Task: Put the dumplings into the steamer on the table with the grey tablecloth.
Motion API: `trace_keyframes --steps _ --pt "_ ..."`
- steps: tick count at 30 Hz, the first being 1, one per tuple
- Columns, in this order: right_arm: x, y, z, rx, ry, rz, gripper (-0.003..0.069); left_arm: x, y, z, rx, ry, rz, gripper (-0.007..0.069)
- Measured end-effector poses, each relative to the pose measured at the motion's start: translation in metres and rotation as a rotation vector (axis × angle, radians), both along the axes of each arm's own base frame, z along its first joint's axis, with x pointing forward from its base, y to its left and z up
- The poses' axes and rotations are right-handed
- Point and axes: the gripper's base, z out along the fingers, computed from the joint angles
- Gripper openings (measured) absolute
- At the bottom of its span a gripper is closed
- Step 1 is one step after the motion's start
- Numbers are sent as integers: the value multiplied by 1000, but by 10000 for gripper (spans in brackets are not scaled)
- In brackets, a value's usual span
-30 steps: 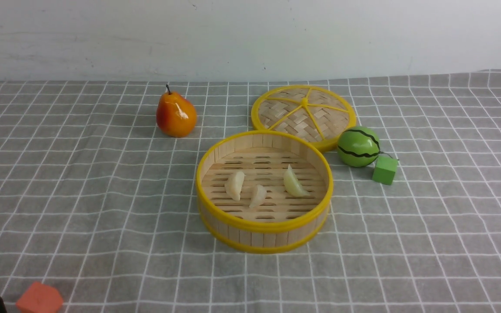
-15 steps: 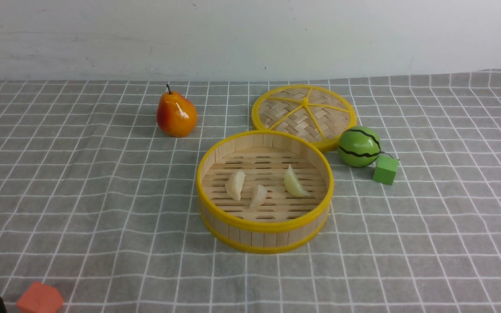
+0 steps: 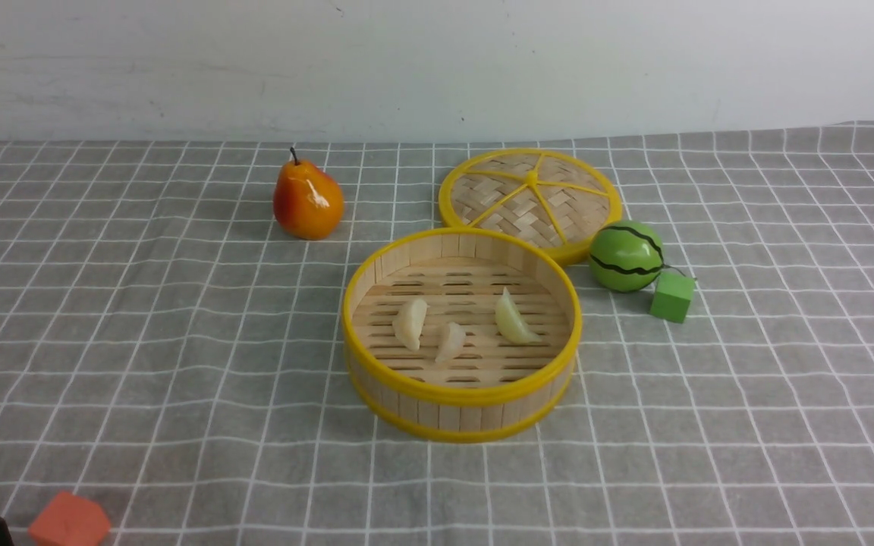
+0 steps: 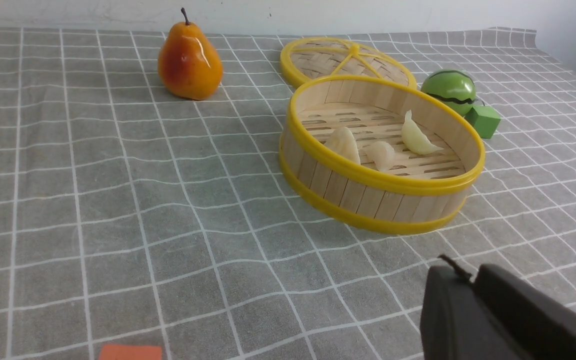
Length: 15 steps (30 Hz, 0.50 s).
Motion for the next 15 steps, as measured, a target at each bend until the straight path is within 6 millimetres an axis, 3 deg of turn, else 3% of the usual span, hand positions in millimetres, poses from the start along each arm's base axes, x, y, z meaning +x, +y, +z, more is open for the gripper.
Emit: trace_keyframes --steps 15 --pt "0 0 0 0 0 0 -15 0 0 0 0 0 0 74"
